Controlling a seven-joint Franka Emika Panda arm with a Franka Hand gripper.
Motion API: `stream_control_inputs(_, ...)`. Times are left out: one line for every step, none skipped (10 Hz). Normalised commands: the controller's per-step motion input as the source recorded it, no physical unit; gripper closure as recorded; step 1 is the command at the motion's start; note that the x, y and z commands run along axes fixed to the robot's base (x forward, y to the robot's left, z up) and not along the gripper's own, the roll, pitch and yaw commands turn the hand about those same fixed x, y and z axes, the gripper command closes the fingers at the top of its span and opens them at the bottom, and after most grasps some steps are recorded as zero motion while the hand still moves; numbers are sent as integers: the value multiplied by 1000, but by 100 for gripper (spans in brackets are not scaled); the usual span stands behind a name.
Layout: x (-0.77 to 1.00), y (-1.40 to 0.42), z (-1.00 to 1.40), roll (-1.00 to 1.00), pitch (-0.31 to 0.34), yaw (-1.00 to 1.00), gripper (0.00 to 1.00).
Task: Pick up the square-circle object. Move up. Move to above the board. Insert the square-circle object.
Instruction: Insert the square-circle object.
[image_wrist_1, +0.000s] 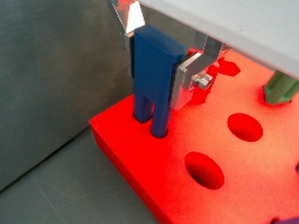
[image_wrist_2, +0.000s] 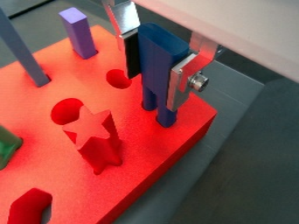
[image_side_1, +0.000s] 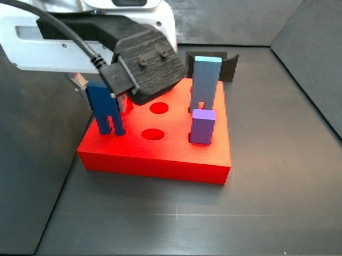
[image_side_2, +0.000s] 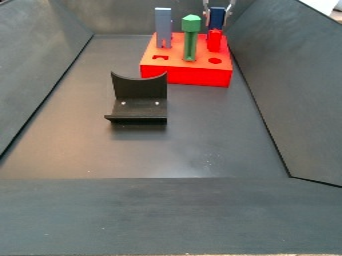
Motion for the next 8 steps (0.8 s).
stream_control_inputs(0, 0, -720, 0, -240, -289, 100)
stream_control_inputs(-29, 0, -683, 0, -267, -169, 100)
stream_control_inputs(-14, -31, -714, 87, -263, 0, 100)
stream_control_inputs(0, -77, -657, 133, -269, 86, 100)
stream_control_inputs(0, -269, -463, 329, -223, 346, 100)
stream_control_inputs(140, -257, -343, 411, -156, 326, 100)
stream_control_inputs(703, -286, -343, 460, 0, 103, 100)
stream_control_inputs(877, -346, -457, 409, 3, 0, 100)
